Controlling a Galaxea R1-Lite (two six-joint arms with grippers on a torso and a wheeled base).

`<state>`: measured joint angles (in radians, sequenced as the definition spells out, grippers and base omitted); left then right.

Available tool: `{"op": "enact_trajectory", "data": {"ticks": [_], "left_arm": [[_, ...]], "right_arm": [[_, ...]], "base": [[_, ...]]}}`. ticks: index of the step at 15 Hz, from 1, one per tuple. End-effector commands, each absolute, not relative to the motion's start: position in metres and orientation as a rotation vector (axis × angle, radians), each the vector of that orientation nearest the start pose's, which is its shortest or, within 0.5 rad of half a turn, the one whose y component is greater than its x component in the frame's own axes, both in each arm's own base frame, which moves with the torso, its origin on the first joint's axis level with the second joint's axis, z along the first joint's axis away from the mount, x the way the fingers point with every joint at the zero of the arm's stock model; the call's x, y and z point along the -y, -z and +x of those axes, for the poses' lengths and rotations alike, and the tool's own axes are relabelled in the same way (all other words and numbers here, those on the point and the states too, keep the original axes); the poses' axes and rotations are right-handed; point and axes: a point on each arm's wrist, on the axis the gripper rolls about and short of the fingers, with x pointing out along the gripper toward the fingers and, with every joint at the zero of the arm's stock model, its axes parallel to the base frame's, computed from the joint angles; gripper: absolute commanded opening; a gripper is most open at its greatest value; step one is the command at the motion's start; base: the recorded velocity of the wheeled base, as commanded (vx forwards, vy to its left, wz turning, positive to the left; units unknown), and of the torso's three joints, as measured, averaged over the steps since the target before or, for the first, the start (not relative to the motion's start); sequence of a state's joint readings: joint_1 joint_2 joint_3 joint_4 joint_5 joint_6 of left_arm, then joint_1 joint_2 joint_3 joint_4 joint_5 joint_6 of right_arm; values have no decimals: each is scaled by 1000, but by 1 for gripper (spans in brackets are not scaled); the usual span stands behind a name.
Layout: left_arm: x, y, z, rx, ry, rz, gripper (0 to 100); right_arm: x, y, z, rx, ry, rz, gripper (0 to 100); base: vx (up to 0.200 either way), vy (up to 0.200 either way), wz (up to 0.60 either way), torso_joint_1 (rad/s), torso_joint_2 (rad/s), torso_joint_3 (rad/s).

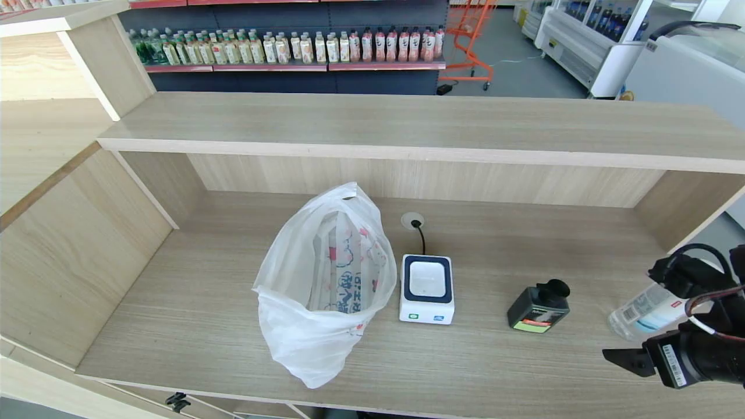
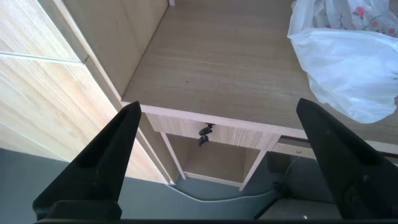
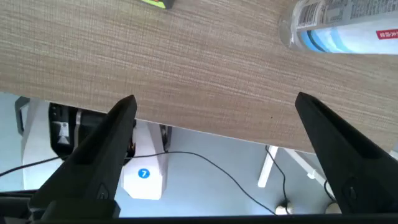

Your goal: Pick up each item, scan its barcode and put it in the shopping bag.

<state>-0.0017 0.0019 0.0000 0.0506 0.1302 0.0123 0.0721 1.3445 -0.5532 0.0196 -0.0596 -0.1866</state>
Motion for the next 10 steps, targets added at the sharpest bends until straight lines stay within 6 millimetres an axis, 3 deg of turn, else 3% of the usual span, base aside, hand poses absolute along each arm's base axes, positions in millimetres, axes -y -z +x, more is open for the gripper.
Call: {"op": "enact_trajectory", "data": {"ticks": [1, 5, 10], "left_arm": [[-3, -70, -23, -53, -129, 16, 100], [-3, -70, -23, -53, -129, 16, 100], [-3, -70, -23, -53, -129, 16, 100]], "right_arm": [[-12, -128, 203, -857, -104, -263, 100], [-16, -115, 238, -733, -154, -381, 100], [-33, -104, 253, -709, -297, -422, 100]], "base": [[0, 0, 0, 0, 0, 0], [0, 0, 0, 0, 0, 0], [0, 0, 0, 0, 0, 0]]}}
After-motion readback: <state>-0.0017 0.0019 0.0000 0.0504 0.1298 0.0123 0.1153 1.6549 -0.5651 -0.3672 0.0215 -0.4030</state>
